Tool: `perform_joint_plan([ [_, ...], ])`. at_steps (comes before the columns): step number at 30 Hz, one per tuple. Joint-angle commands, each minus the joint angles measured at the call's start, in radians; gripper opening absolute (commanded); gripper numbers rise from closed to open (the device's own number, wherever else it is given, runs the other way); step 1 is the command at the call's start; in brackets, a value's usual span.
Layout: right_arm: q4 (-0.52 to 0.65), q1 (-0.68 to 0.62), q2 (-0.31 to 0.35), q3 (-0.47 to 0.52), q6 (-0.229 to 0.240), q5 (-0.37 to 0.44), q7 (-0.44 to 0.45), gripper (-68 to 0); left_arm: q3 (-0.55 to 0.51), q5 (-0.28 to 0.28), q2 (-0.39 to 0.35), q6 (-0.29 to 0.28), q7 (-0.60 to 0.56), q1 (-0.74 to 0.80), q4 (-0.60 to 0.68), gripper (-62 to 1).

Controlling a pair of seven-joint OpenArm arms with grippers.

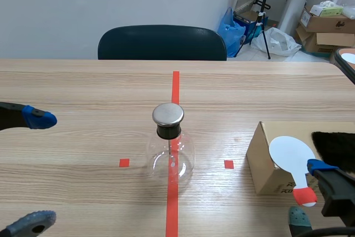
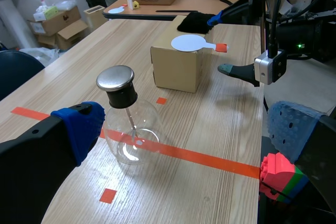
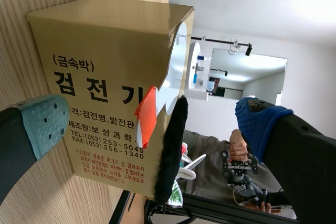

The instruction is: Do the electroscope experiment

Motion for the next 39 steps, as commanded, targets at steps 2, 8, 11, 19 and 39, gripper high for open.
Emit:
perform_joint_plan([
  [2,0.016,0.011,0.008,0.01,-0.061,0.001,-0.004,0.4,-0.005,-0.017,-0.001,-0.002,-0.015,-0.002,0.004,1.4],
  [8,0.016,0.011,0.008,0.01,-0.061,0.001,-0.004,0.4,-0.005,-0.017,-0.001,-0.002,-0.015,-0.002,0.004,1.4],
  [11,0.016,0.011,0.008,0.01,-0.061,0.001,-0.004,0.4,-0.005,-0.017,-0.001,-0.002,-0.015,-0.002,0.004,1.4],
  [19,0.016,0.011,0.008,0.01,-0.061,0.001,-0.004,0.4,-0.005,-0.017,-0.001,-0.002,-0.015,-0.002,0.004,1.4],
  [39,0.175,-0.254,0.032,0.007,-0.061,0.328,0.225,0.4,-0.005,-0.017,-0.001,-0.002,-0.015,-0.002,0.004,1.4],
])
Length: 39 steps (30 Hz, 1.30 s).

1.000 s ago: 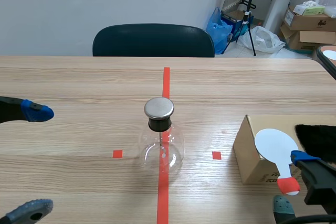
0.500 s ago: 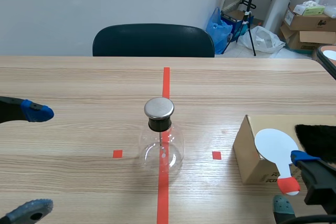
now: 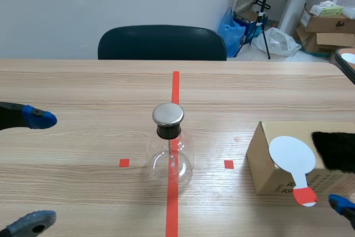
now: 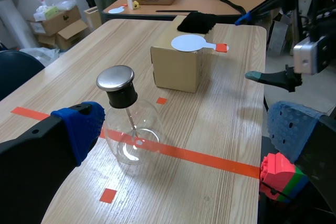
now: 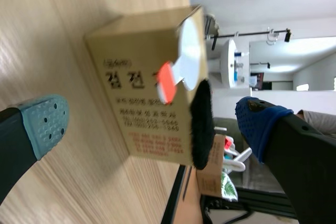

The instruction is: Do the electroscope experiment

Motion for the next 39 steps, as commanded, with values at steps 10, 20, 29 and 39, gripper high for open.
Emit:
perform_joint_plan([
  [10,0.296,-0.097,0.173,0.003,0.114,0.451,0.055,0.4,-0.005,-0.016,-0.001,-0.002,-0.015,-0.002,0.004,1.4],
  [20,0.476,-0.06,0.335,0.085,0.439,0.826,0.033,0.4,-0.005,-0.016,-0.001,-0.002,-0.014,-0.002,0.004,1.4],
  [29,0.479,0.164,0.409,0.089,0.669,1.119,-0.109,0.4,-0.005,-0.018,-0.001,-0.002,-0.014,-0.002,0.004,1.4],
  [39,0.479,0.33,0.448,0.089,0.984,1.298,-0.173,0.4,-0.016,-0.276,0.005,-0.002,0.187,0.004,0.002,1.4],
])
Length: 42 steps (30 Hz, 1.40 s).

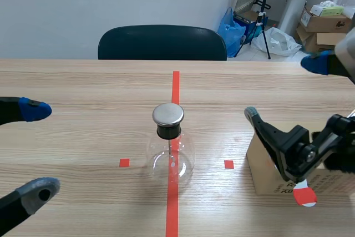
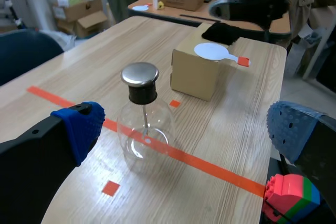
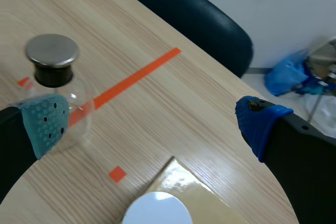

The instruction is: Do the electroscope experiment

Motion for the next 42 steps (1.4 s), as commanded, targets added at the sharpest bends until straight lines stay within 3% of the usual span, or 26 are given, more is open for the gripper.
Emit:
perform_joint_plan([
  [1,0.004,0.008,0.01,0.008,0.018,0.023,-0.002,0.4,-0.021,-0.047,0.005,-0.002,0.015,0.007,0.003,1.4],
  [3,0.004,0.011,0.01,0.008,0.049,0.04,-0.004,0.4,-0.037,-0.111,0.005,-0.002,0.032,0.021,0.003,1.4],
  [7,0.004,0.011,-0.011,0.011,0.105,0.041,-0.028,0.4,-0.077,-0.227,0.006,0.087,0.051,0.045,0.003,1.4],
  [13,0.004,0.005,-0.082,0.045,0.105,0.041,-0.106,0.4,-0.143,-0.296,0.055,0.109,0.167,0.048,0.003,1.4],
  [15,0.004,0.004,-0.101,0.064,0.109,0.041,-0.118,0.4,-0.174,-0.301,0.093,0.109,0.204,0.048,0.003,1.4],
  [22,0.004,-0.064,-0.146,0.175,0.26,0.04,-0.094,0.4,-0.28,-0.3,0.215,0.108,0.264,0.061,0.005,1.4],
  [28,0.004,-0.098,-0.189,0.244,0.265,0.033,-0.1,0.4,-0.326,-0.3,0.264,0.107,0.255,0.123,0.035,1.4],
  [36,0.004,-0.097,-0.192,0.249,0.265,0.034,-0.113,0.4,-0.344,-0.296,0.291,0.11,0.256,0.19,0.135,1.4],
  [42,0.004,-0.097,-0.192,0.249,0.265,0.034,-0.138,0.4,-0.344,-0.291,0.291,0.2,0.256,0.226,0.22,1.4],
])
